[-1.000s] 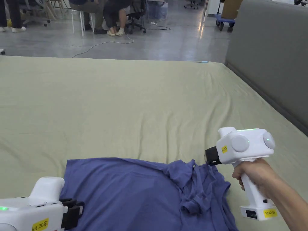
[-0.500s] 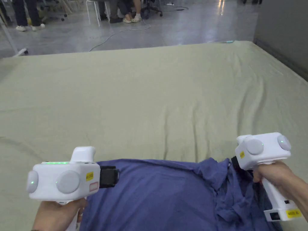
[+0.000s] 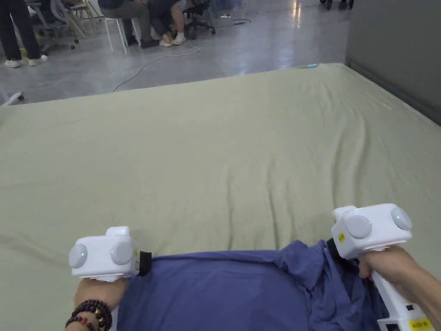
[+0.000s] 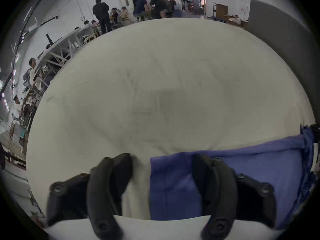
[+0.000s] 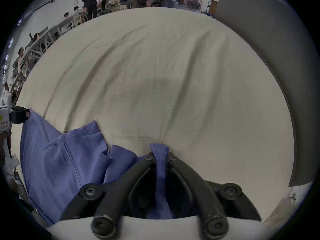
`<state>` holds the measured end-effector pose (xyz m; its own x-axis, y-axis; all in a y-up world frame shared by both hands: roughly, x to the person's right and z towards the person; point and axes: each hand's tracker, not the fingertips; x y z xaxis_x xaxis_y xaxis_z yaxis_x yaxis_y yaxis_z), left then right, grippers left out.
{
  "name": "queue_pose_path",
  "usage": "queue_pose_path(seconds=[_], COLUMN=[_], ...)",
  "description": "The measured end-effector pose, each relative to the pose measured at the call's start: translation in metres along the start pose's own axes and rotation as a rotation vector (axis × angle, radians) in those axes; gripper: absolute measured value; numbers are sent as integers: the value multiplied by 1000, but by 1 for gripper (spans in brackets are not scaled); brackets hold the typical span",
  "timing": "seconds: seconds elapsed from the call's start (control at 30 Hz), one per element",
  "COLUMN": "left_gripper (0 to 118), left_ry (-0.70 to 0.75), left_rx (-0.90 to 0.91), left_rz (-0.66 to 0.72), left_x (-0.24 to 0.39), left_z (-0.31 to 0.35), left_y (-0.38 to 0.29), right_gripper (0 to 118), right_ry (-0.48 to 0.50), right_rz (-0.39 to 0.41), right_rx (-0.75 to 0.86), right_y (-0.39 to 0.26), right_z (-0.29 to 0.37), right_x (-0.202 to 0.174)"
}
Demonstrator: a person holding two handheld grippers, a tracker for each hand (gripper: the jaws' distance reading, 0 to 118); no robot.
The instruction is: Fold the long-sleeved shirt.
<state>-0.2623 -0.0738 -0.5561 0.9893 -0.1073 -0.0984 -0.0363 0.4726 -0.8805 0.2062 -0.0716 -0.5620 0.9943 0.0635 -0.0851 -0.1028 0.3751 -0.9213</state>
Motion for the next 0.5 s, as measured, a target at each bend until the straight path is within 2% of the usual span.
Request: queue_pose_path(seconds=[0.03, 0.07, 0.1, 0.13, 0.2, 0.27, 0.37, 0.5], left_gripper=[48, 16, 0, 0, 0, 0, 1, 1], left_ry=[44, 88, 58, 3, -30, -84, -169, -220], left_rx=[11, 23, 45, 47, 100, 196, 270, 337], left_rz=[-46, -116, -148, -144, -102, -86, -40, -5], left_x=[6, 10, 13, 13, 7, -2, -25, -51], left_z=[10, 18, 26, 36, 62, 95, 140, 198], left_y=[3, 3, 1, 1, -1, -6, -21, -59], right_gripper=[4, 4, 4, 4, 4, 4, 4, 4], right_ry=[7, 11, 11, 16, 27, 55, 110, 89], right_rz=[-18, -24, -6, 23, 16, 1, 0, 89], right_rx=[2, 3, 0, -7, 9, 126, 218, 308], right_y=[-1, 0, 1, 4, 7, 4, -6, -37], right_z=[2, 3, 5, 11, 36, 70, 120, 169], right_x=[2, 2, 2, 3, 8, 12, 14, 3])
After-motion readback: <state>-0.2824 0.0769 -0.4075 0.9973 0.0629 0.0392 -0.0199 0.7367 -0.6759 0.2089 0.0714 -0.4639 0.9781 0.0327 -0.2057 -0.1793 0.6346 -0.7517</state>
